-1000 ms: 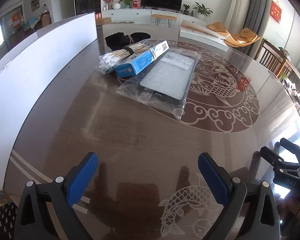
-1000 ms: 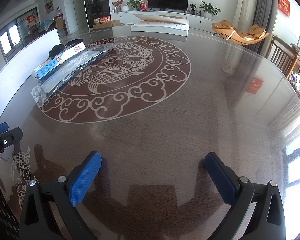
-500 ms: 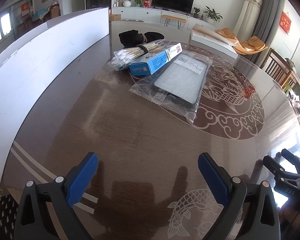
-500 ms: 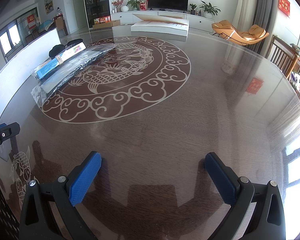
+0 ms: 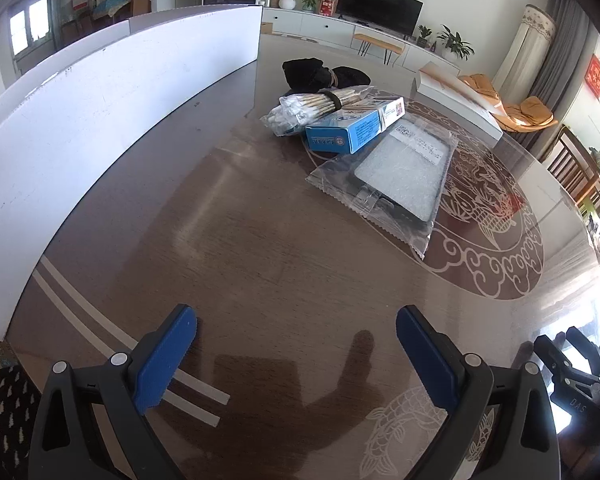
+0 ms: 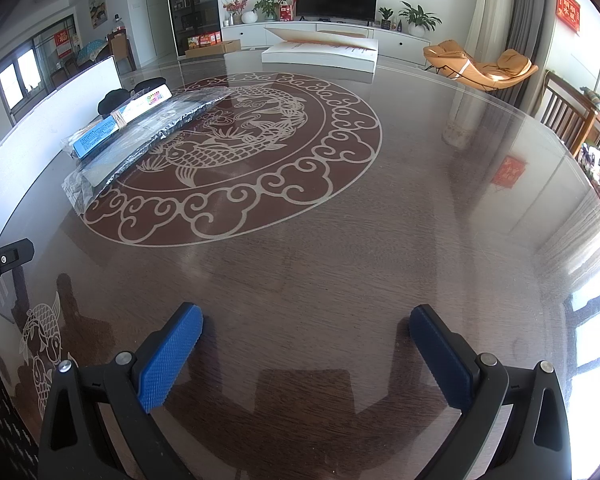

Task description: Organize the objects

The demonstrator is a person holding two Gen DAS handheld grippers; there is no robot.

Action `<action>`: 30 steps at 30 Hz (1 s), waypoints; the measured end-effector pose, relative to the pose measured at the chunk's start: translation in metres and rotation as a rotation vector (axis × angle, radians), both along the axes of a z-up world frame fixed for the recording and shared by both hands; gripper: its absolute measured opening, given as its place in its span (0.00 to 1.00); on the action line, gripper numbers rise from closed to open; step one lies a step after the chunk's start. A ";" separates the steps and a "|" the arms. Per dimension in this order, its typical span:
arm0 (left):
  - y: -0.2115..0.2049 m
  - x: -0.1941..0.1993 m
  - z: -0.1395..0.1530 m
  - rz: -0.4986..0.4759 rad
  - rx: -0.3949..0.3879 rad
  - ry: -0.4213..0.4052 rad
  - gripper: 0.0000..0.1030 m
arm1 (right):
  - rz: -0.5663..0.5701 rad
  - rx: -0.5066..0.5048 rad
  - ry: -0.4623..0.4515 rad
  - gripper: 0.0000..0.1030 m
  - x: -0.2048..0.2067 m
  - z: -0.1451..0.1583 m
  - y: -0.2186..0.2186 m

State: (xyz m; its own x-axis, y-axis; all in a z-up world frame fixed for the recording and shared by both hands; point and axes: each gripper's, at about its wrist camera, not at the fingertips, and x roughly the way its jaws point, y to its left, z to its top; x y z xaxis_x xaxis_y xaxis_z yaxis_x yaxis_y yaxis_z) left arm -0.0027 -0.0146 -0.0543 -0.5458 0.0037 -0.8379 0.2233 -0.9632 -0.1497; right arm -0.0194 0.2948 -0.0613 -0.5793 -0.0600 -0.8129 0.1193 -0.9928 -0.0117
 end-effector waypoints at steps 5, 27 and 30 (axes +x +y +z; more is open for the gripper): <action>-0.007 0.004 0.003 0.035 0.015 0.023 0.99 | -0.002 -0.001 -0.001 1.00 0.000 0.000 0.000; -0.026 0.008 0.004 0.117 0.080 0.055 0.99 | 0.024 0.017 -0.143 1.00 -0.187 0.002 -0.203; -0.022 0.008 0.003 0.105 0.074 0.052 0.99 | 0.039 0.011 -0.122 0.98 -0.180 0.002 -0.196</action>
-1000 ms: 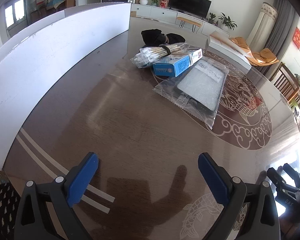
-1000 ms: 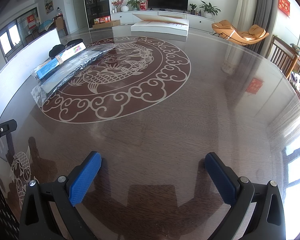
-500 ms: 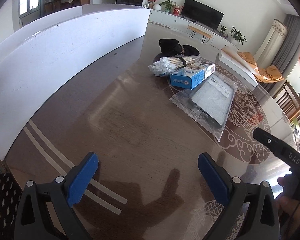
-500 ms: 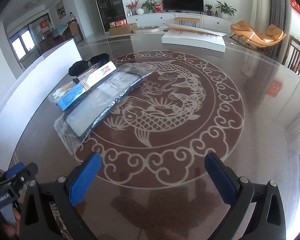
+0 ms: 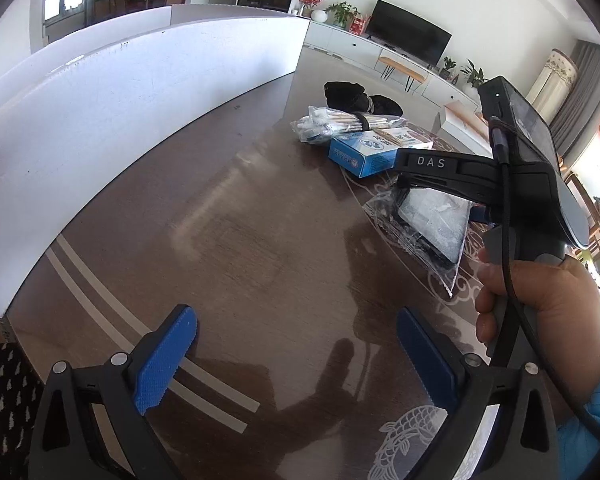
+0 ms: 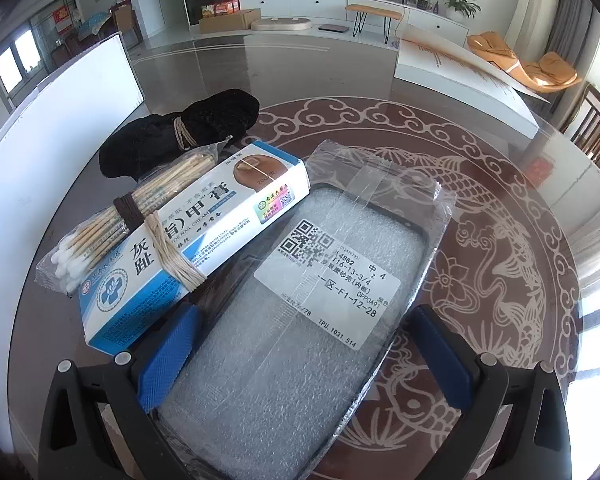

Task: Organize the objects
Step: 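Grasp the clear-wrapped black phone case with the right tool, then lift the phone case with the right tool while the left tool grasps the blue-white cream box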

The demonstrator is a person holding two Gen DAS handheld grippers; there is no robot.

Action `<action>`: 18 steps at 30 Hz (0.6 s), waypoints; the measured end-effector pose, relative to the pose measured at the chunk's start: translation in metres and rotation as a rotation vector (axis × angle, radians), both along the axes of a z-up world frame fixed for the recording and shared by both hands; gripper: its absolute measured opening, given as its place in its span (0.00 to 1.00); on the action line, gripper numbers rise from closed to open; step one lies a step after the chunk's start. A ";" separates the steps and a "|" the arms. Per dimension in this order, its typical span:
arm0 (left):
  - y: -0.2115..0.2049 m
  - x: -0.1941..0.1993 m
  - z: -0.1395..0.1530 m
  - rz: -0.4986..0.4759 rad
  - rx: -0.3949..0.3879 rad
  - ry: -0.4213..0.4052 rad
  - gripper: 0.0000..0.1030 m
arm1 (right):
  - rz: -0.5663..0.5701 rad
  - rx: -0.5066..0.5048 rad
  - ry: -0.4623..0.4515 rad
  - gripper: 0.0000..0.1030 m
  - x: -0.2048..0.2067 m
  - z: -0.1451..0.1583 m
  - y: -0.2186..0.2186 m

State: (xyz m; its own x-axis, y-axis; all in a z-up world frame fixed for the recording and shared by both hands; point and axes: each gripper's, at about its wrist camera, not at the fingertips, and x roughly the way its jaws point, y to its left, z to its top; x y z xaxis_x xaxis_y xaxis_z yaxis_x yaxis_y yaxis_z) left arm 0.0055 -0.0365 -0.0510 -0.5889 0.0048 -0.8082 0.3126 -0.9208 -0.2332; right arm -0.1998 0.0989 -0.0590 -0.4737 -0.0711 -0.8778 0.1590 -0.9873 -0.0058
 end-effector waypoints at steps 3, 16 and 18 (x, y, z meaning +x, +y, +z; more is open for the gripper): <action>0.001 0.001 0.001 0.001 -0.007 0.004 0.99 | 0.012 0.000 0.041 0.82 0.016 0.003 0.017; 0.018 -0.007 -0.006 -0.071 -0.065 -0.038 0.99 | -0.046 -0.010 0.086 0.77 0.116 0.003 0.162; 0.022 -0.007 -0.006 -0.084 -0.081 -0.044 0.99 | -0.046 -0.013 0.106 0.77 0.133 0.003 0.177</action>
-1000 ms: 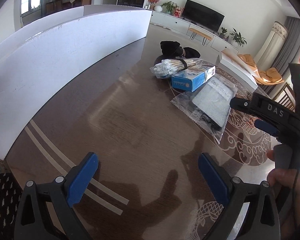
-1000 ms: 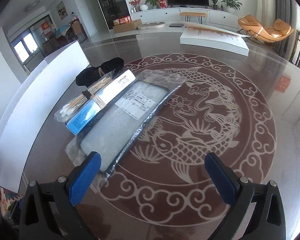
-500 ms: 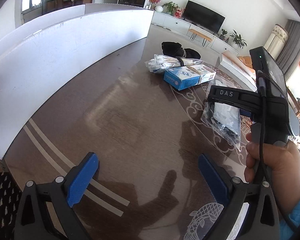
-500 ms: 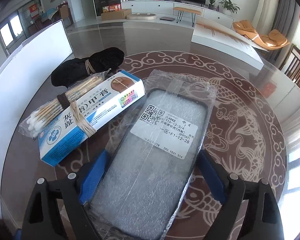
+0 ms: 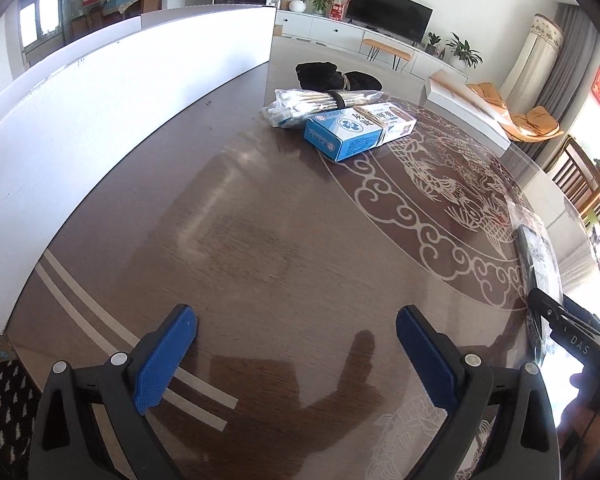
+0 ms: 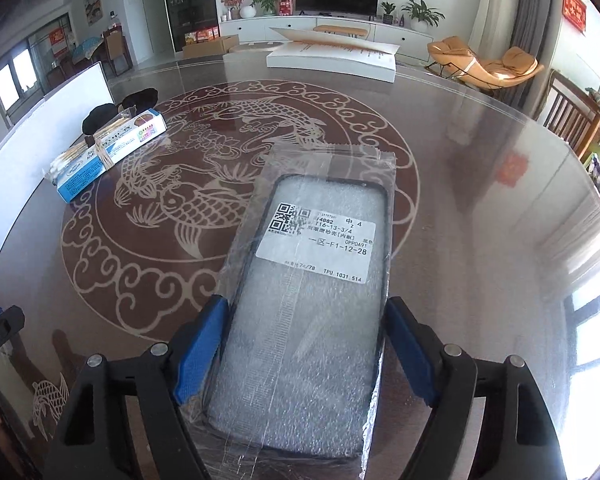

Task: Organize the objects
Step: 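Lift the phone case with the right tool while the left tool grasps the blue-white cream box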

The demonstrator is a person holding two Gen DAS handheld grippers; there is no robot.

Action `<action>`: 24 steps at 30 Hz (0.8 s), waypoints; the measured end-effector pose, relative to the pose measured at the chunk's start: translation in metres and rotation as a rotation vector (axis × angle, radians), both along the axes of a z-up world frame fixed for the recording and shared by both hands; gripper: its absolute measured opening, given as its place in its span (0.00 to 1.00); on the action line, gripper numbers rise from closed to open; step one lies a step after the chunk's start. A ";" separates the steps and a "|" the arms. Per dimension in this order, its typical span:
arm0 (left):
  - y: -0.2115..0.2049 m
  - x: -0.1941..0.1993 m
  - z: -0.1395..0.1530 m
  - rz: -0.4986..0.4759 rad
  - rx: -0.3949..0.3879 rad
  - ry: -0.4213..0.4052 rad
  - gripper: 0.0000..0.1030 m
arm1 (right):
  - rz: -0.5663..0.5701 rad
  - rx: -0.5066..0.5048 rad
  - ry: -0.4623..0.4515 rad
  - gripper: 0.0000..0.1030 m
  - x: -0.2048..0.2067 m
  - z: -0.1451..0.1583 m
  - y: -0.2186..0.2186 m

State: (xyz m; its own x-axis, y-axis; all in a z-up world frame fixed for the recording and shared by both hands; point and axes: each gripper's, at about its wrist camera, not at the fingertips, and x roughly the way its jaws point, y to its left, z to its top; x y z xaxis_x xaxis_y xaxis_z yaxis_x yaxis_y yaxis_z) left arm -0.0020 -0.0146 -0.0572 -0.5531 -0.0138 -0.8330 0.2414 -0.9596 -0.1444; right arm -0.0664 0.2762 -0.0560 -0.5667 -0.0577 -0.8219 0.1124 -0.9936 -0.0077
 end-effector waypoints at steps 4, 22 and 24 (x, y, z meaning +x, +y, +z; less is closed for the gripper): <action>0.004 -0.001 -0.001 -0.013 -0.026 -0.009 0.99 | 0.018 -0.014 0.030 0.83 0.024 0.000 0.016; 0.012 -0.003 -0.004 -0.039 -0.072 -0.033 1.00 | 0.051 0.000 0.021 0.97 0.020 -0.006 0.009; 0.012 -0.004 -0.004 -0.041 -0.068 -0.034 1.00 | 0.051 0.000 0.022 0.97 0.020 -0.006 0.009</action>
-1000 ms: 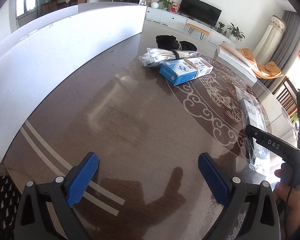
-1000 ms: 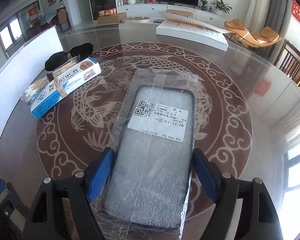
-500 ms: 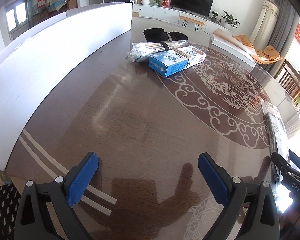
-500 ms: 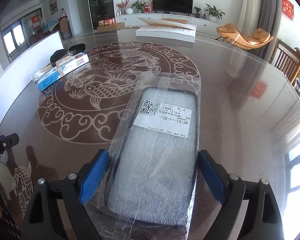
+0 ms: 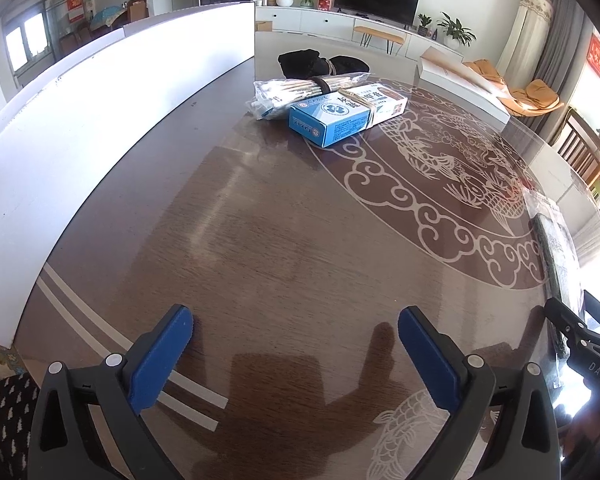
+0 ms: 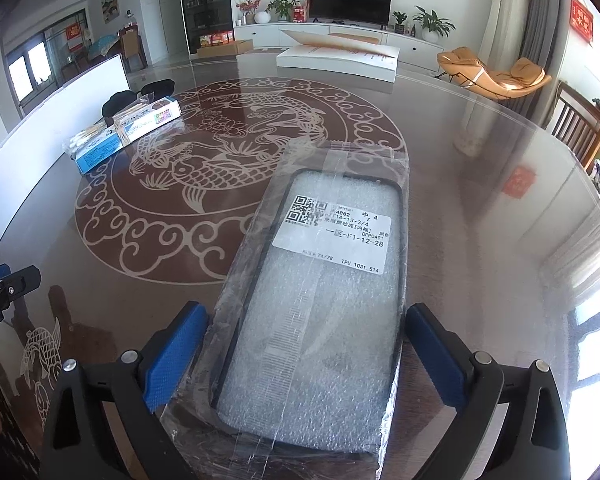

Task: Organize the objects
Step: 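Lift the phone case with the right tool while the left tool grasps the blue-white cream box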

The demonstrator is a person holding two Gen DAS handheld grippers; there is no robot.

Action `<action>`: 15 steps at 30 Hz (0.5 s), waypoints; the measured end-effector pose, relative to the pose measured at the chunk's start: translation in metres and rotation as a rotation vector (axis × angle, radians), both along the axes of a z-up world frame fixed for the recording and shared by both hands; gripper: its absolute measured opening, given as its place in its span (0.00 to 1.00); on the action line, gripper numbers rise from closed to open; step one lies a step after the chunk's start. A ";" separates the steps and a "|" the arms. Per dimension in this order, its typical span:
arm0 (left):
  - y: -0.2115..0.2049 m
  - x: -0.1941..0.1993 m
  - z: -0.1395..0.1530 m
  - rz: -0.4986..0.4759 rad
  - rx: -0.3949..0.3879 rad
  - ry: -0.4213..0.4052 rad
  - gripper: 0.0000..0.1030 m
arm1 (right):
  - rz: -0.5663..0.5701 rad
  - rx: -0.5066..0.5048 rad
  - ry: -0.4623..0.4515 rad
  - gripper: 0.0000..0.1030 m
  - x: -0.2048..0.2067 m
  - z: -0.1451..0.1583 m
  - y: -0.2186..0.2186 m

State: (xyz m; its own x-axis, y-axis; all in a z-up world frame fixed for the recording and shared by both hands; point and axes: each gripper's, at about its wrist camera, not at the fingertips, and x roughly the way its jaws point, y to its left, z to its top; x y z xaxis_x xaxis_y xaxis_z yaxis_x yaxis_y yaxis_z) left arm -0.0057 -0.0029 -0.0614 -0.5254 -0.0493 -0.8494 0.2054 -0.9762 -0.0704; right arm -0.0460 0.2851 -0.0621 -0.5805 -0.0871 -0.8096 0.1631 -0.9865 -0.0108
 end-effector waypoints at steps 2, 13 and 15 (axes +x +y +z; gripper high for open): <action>0.000 0.000 0.000 -0.001 0.001 -0.001 1.00 | 0.000 0.000 0.000 0.97 0.000 0.000 0.000; -0.008 -0.082 0.016 -0.169 0.045 0.021 1.00 | -0.001 0.000 -0.002 0.99 0.000 -0.001 0.001; -0.011 -0.111 0.020 -0.188 0.042 0.031 1.00 | -0.001 0.000 -0.002 0.99 0.000 0.000 0.001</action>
State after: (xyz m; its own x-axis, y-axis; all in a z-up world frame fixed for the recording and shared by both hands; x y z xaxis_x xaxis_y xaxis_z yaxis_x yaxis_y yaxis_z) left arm -0.1167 -0.0142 -0.0417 -0.5478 0.0871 -0.8320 0.0170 -0.9932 -0.1152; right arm -0.0459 0.2862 -0.0625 -0.5794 -0.0867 -0.8104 0.1620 -0.9867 -0.0103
